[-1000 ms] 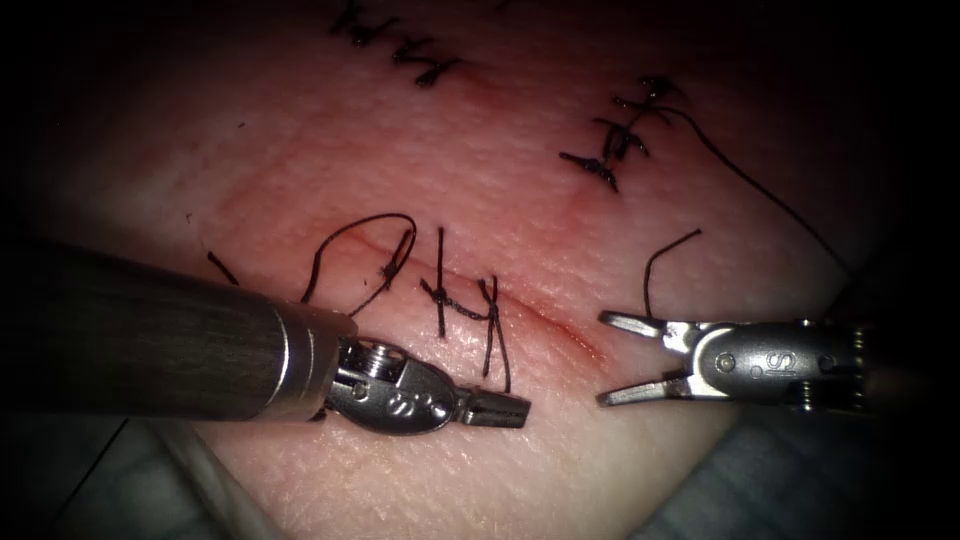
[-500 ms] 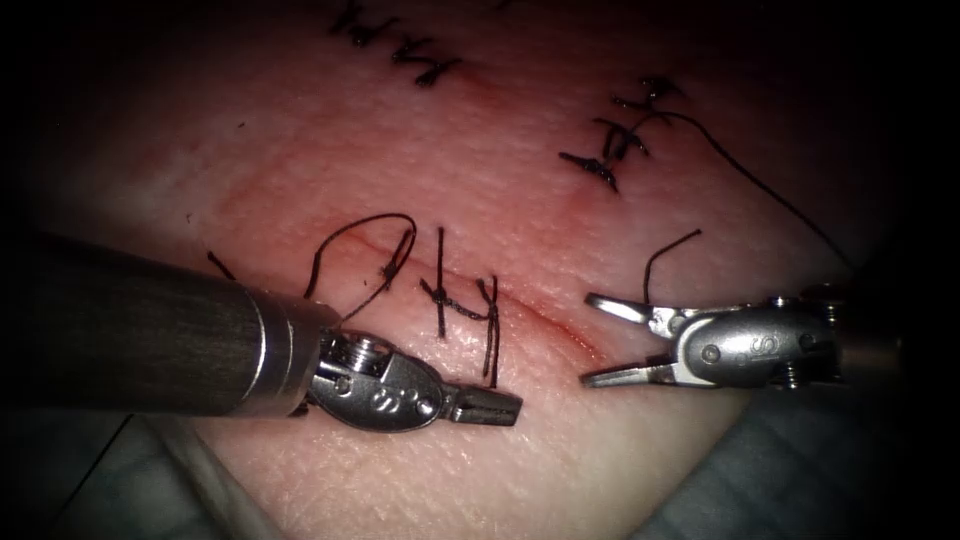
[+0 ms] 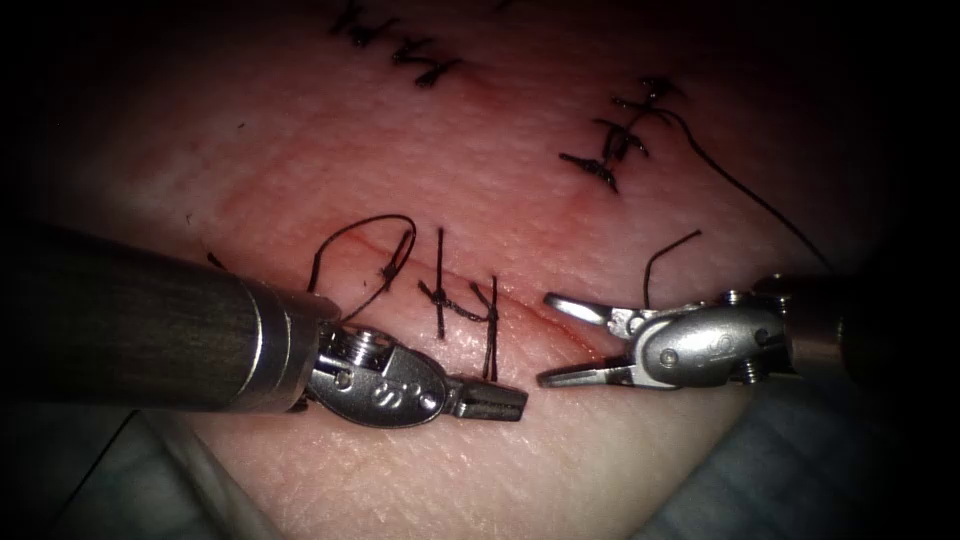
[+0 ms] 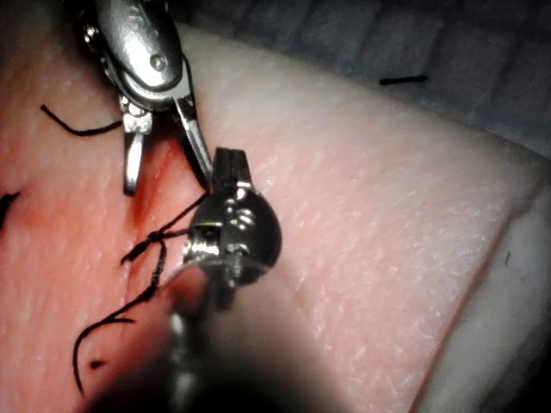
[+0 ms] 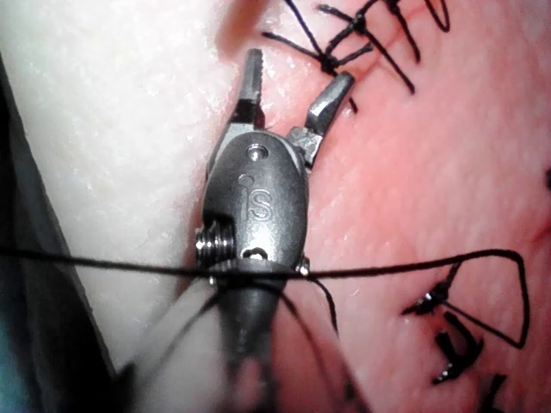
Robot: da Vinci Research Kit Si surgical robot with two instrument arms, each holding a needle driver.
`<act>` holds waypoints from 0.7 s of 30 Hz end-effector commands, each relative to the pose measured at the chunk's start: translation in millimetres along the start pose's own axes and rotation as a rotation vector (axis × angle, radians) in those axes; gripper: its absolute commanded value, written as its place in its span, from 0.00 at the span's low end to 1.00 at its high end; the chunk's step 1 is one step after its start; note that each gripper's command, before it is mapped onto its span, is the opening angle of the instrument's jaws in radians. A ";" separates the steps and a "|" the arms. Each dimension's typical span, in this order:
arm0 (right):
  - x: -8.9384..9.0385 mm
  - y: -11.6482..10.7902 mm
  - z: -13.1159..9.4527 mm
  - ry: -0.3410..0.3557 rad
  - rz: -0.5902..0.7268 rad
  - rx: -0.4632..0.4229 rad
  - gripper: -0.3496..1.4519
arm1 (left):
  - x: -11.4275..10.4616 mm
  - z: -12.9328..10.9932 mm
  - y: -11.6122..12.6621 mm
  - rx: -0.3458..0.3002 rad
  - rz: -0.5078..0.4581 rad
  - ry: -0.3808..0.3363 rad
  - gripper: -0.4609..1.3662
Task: Wound Closure
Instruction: Cut the suture with the right gripper
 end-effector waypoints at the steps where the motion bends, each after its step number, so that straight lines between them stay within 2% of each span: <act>1: -0.1 0.0 0.5 0.002 -0.008 0.003 0.77 | 0.0 0.0 0.0 -0.011 0.000 0.000 0.06; 10: -0.4 0.0 2.5 0.039 -0.032 0.026 0.78 | 0.2 0.0 0.1 -0.011 -0.001 0.000 0.06; 21: -0.2 -0.1 4.1 0.049 -0.040 0.012 0.78 | 0.3 0.0 0.2 -0.011 -0.001 0.000 0.06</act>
